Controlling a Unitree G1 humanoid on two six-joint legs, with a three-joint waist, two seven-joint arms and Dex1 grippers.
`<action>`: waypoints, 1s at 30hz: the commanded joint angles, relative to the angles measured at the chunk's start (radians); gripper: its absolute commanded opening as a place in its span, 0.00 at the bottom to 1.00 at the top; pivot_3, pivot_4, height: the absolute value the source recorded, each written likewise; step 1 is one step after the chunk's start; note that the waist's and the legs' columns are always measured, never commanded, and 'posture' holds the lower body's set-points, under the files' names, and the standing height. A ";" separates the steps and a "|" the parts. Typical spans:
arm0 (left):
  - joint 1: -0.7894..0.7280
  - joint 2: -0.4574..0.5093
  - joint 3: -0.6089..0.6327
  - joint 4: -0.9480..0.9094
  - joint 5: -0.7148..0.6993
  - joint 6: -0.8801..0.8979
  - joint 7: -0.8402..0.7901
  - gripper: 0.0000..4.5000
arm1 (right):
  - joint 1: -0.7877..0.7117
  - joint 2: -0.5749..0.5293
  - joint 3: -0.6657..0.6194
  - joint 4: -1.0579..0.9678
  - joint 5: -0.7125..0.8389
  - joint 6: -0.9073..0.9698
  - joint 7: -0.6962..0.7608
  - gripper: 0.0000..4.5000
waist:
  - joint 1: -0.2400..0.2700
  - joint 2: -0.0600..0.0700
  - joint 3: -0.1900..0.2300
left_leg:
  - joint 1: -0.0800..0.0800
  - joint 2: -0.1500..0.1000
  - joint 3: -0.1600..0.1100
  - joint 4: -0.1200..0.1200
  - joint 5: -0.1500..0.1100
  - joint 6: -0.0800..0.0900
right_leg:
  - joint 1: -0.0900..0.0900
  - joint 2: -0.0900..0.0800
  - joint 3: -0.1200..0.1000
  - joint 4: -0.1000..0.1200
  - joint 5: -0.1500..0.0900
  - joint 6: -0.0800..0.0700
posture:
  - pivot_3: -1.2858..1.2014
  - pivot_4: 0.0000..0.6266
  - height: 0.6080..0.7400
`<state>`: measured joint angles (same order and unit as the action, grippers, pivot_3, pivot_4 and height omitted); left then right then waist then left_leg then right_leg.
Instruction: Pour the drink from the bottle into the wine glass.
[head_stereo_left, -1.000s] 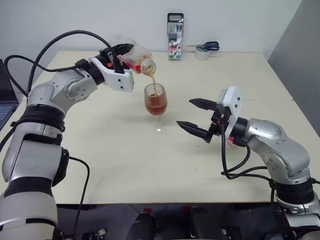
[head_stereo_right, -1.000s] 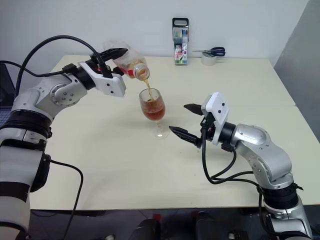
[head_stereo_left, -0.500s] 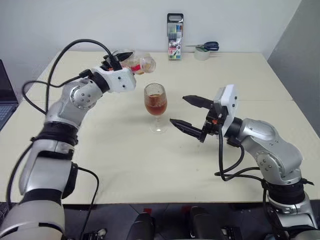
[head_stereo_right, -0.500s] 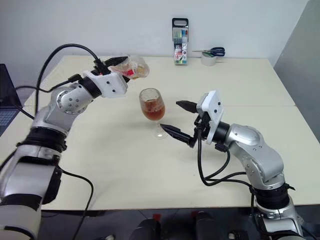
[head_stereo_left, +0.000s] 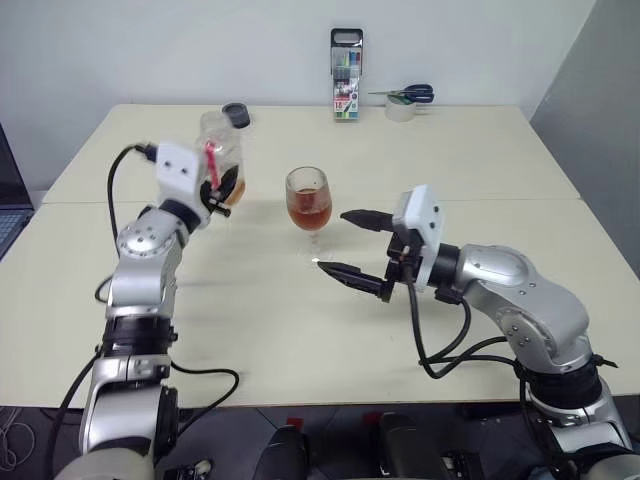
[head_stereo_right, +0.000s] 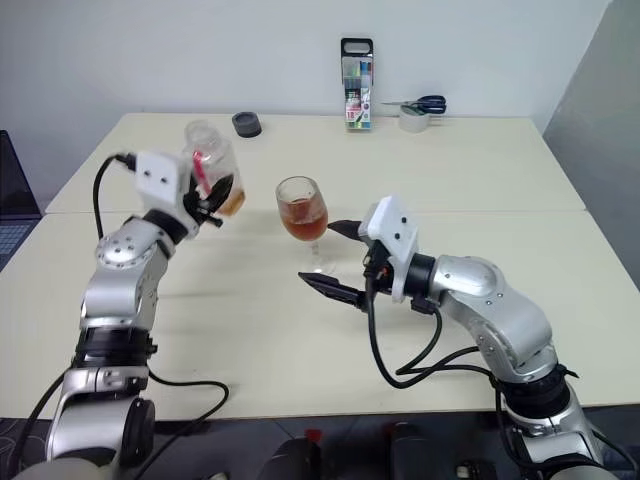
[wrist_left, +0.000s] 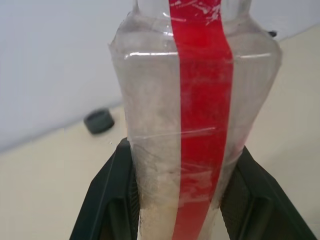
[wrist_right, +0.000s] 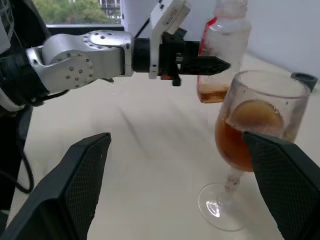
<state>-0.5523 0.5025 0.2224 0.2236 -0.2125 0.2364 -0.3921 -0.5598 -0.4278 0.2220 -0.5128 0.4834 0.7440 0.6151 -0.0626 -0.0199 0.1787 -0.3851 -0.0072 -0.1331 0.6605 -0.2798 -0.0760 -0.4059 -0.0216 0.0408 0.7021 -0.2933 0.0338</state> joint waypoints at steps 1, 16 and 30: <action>0.050 -0.025 0.088 -0.086 -0.088 0.042 0.025 0.38 | -0.036 0.007 0.023 -0.024 -0.026 0.006 -0.017 1.00 | 0.004 0.000 0.000 | 0.000 0.000 0.000 0.000 0.000 0.000 | 0.000 0.000 0.000 0.000 0.000 0.000 | 0.52 0.24 1.00; 0.156 -0.038 0.087 -0.076 -0.084 0.023 0.020 0.37 | -0.066 0.028 0.088 0.028 -0.095 -0.016 0.007 1.00 | 0.021 -0.001 -0.001 | 0.000 0.000 0.000 0.001 0.000 0.000 | 0.001 -0.001 -0.001 -0.002 0.000 0.000 | 0.52 0.24 1.00; 0.174 -0.048 0.095 -0.067 -0.081 -0.002 0.003 0.76 | -0.063 0.049 0.091 0.030 -0.116 -0.016 0.007 1.00 | 0.022 -0.001 -0.001 | 0.000 0.000 0.000 0.000 -0.001 0.001 | 0.001 -0.001 -0.001 -0.003 0.000 0.000 | 0.52 0.24 1.00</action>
<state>-0.3820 0.4452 0.3018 0.1757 -0.2892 0.2586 -0.3846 -0.6075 -0.3851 0.3163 -0.4612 0.3732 0.7495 0.6118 -0.0409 -0.0210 0.1781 -0.3856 -0.0075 -0.1333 0.6608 -0.2804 -0.0752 -0.4048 -0.0223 0.0401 0.6995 -0.2930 0.0341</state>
